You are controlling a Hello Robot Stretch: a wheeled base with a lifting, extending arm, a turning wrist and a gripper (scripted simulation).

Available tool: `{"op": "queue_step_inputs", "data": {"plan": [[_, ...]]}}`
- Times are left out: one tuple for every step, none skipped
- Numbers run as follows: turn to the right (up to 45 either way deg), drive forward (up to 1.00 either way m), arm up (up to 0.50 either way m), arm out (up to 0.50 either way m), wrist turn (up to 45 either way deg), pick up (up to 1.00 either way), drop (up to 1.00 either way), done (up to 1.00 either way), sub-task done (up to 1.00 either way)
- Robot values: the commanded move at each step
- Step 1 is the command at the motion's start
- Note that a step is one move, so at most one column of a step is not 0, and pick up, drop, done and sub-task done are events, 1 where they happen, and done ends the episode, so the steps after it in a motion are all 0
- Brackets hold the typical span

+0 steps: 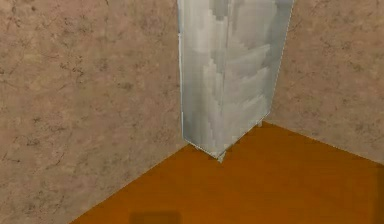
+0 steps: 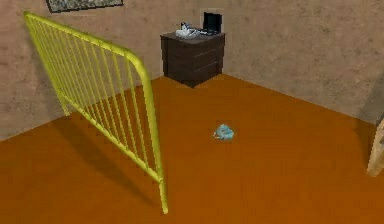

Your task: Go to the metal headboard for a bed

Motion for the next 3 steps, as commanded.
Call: {"op": "queue_step_inputs", "data": {"plan": [[45.0,0.00,0.00,0.00,0.0,0.00,0.00,0.00,0.00],[15.0,0.00,0.00,0.00,0.0,0.00,0.00,0.00,0.00],[0.0,0.00,0.00,0.00,0.0,0.00,0.00,1.00,0.00]]}}
